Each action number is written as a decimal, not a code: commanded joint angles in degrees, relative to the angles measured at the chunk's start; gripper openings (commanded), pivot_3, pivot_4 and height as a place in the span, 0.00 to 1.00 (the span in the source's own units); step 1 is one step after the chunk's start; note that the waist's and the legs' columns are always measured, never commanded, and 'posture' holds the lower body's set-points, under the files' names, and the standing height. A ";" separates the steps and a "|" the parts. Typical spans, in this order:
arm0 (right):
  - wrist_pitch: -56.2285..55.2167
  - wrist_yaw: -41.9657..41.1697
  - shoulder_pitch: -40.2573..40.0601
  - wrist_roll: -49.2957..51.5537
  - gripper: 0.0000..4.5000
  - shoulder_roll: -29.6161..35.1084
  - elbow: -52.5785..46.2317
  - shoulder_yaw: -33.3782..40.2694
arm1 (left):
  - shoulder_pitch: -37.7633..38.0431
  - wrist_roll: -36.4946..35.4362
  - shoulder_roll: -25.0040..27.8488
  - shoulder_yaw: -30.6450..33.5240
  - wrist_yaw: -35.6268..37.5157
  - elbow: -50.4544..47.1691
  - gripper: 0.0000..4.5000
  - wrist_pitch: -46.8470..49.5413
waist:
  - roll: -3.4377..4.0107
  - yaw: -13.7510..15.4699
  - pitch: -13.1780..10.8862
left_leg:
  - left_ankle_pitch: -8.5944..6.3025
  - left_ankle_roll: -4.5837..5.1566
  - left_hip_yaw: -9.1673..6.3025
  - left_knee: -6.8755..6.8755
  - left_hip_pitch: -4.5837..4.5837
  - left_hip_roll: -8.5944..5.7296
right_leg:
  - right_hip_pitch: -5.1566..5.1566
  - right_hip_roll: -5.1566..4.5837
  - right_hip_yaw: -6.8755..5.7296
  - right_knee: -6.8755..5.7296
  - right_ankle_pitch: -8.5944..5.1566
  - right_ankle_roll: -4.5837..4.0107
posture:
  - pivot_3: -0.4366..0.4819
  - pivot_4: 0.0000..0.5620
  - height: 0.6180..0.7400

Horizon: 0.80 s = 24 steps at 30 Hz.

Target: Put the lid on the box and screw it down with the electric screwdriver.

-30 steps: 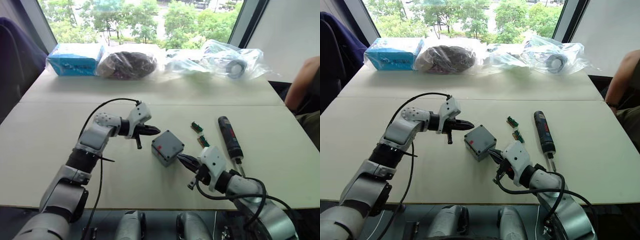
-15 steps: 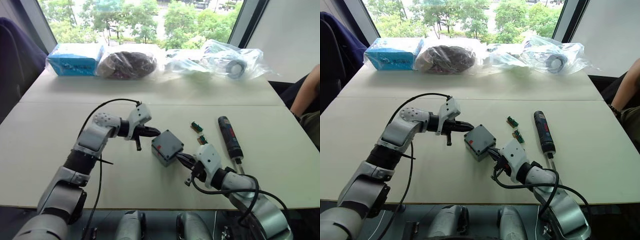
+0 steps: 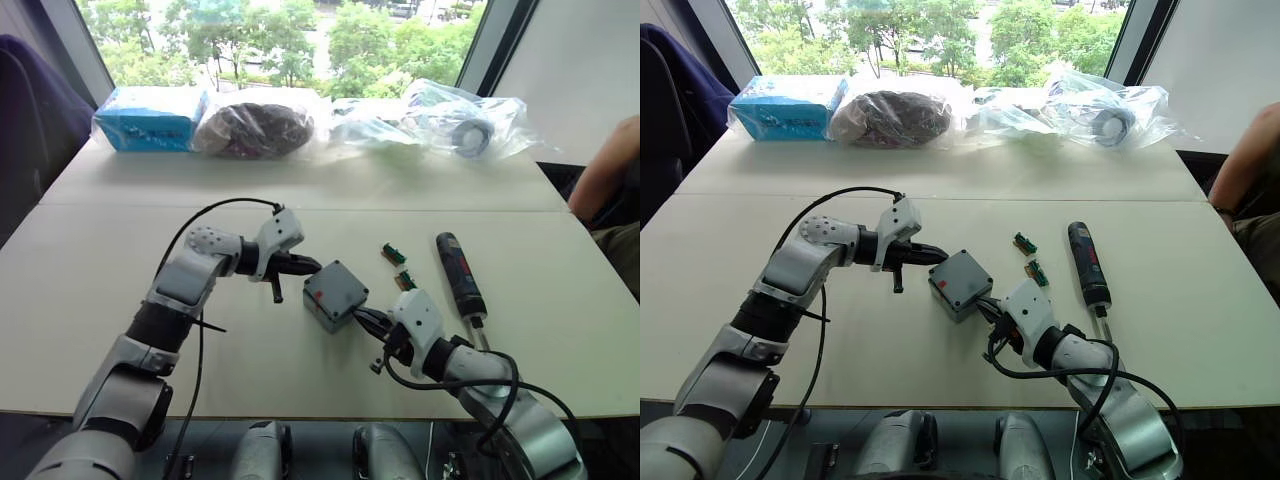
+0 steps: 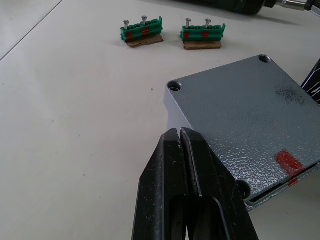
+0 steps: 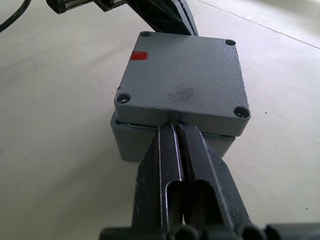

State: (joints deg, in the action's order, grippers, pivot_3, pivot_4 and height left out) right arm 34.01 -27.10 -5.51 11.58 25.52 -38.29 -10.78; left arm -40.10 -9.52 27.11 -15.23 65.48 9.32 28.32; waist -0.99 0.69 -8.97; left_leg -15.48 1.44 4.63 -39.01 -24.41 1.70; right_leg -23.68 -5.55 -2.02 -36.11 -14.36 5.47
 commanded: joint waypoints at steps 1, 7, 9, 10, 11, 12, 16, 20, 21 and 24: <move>-0.61 0.50 0.24 1.11 0.01 -0.67 -3.15 0.97 | 0.56 -0.47 -0.58 -1.84 1.09 -2.86 0.00 -0.29 | 0.00 0.00 0.00 | 0.00 0.00 0.00 0.00 0.00 0.00 | 0.00 0.00 0.00 0.00 0.00 0.00 | 0.48 0.27 1.00; -1.08 0.51 0.64 2.30 0.01 -1.43 -3.47 1.57 | 0.95 0.53 -0.40 -2.33 1.08 -2.64 0.00 -1.21 | 0.00 0.00 0.00 | 0.00 0.00 0.00 0.00 0.00 0.00 | 0.00 0.00 0.00 0.00 0.00 0.00 | 0.48 0.27 1.00; -0.99 0.54 0.65 2.53 0.01 -1.54 -3.50 1.56 | 1.06 0.85 -0.37 -2.47 1.13 -2.68 0.00 -1.51 | 0.00 -0.01 0.00 | 0.00 0.00 0.00 0.00 0.00 0.00 | 0.00 0.00 0.00 0.00 0.00 0.00 | 0.48 0.27 1.00; -0.90 0.50 0.63 2.55 0.01 -1.54 -3.50 1.49 | 1.09 0.90 -0.41 -2.45 1.16 -2.72 0.00 -1.51 | 0.00 0.00 0.00 | 0.00 0.00 0.00 0.00 0.00 0.00 | 0.00 0.00 0.00 0.00 0.00 0.00 | 0.48 0.27 1.00; -0.77 0.48 0.60 2.60 0.01 -1.56 -3.49 1.47 | 1.14 1.00 -0.41 -2.48 1.16 -2.78 0.00 -1.57 | 0.00 0.00 0.00 | 0.00 0.00 0.00 0.00 0.00 0.00 | 0.00 0.00 0.00 0.00 0.00 0.00 | 0.48 0.27 1.00; -0.70 0.47 0.57 2.65 0.01 -1.58 -3.48 1.47 | 1.22 1.13 -0.36 -2.56 1.18 -2.85 0.00 -1.70 | 0.00 0.00 0.00 | 0.00 0.00 0.00 0.00 0.00 0.00 | 0.00 0.00 0.00 0.00 0.00 0.00 | 0.48 0.27 1.00; -0.59 0.19 0.51 3.00 0.01 -1.37 -3.44 1.47 | 1.35 1.44 -0.20 -2.65 1.25 -2.77 0.00 -2.01 | 0.00 -0.01 0.00 | 0.00 0.00 0.00 0.00 0.00 0.00 | 0.00 0.00 0.00 0.00 0.00 0.00 | 0.48 0.27 1.00; -0.71 0.30 0.38 3.06 0.01 -1.03 -3.28 1.34 | 1.48 1.52 -0.06 -2.71 1.49 -3.12 0.00 -2.16 | 0.00 -0.01 0.00 | 0.00 0.00 0.00 0.00 0.00 0.00 | 0.00 0.00 0.00 0.00 0.00 0.00 | 0.48 0.27 1.00; -0.73 0.28 0.37 3.05 0.01 -0.95 -3.26 1.28 | 1.49 1.50 -0.05 -2.71 1.51 -3.21 0.00 -2.16 | 0.00 -0.01 0.00 | 0.00 0.00 0.00 0.00 0.00 0.00 | 0.00 0.00 0.00 0.00 0.00 0.00 | 0.48 0.27 1.00; -0.78 0.16 0.29 2.77 0.01 -0.58 -3.15 1.04 | 1.54 1.45 0.25 -2.81 1.88 -3.48 0.00 -2.25 | 0.00 -0.02 0.00 | 0.00 0.00 0.00 0.00 0.00 0.00 | 0.00 0.00 0.00 0.00 0.00 0.00 | 0.48 0.27 1.00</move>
State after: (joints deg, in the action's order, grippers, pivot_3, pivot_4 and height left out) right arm 34.15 -26.99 -5.91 13.78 25.11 -38.54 -10.23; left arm -38.85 -7.26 27.89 -16.50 65.47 8.58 27.05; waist -0.99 0.67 -8.97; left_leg -15.48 1.44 4.62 -39.01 -24.41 1.71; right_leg -23.68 -5.55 -2.02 -36.11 -14.36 5.47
